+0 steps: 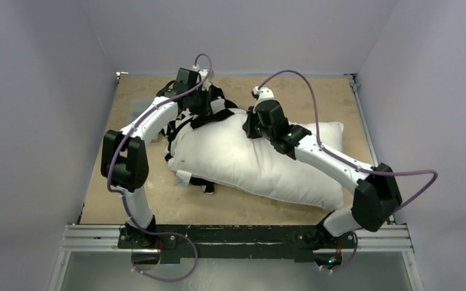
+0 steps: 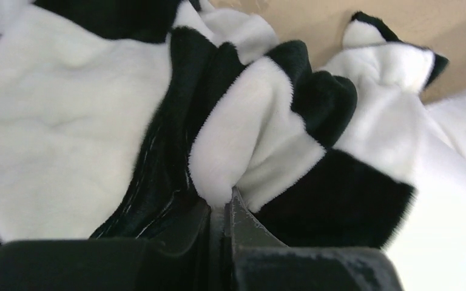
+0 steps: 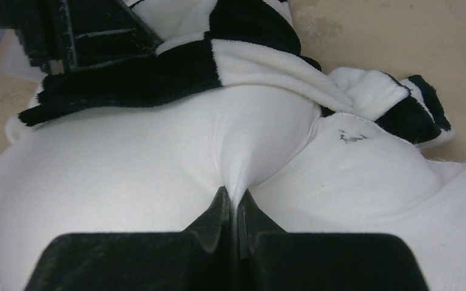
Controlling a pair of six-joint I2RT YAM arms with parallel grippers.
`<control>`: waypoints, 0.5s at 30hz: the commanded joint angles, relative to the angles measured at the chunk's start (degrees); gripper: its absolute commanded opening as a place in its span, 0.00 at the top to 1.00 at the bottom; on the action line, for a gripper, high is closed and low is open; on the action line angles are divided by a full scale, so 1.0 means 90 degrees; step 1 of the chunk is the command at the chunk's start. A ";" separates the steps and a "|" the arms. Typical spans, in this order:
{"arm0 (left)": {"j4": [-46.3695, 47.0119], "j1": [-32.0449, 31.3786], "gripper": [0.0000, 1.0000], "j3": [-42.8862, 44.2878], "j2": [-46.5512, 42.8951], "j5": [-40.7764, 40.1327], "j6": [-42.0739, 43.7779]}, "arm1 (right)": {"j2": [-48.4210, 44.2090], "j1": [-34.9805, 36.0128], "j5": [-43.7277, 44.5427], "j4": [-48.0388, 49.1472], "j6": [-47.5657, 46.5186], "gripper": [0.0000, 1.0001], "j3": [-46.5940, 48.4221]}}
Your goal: Remove the pillowcase from the pillow
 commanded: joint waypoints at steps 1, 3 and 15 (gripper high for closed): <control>0.0194 0.0428 1.00 0.0327 -0.0412 -0.0943 -0.0338 | -0.1126 0.0084 -0.0079 -0.0403 0.0129 1.00 -0.0089; 0.0368 0.0696 1.00 0.0409 -0.0535 -0.1157 -0.0521 | -0.1556 0.0080 -0.0274 -0.0387 0.0119 1.00 -0.0098; 0.0284 0.1249 1.00 0.1195 -0.0642 -0.1675 -0.0563 | -0.3430 0.0068 0.0061 -0.0226 0.0309 1.00 0.0166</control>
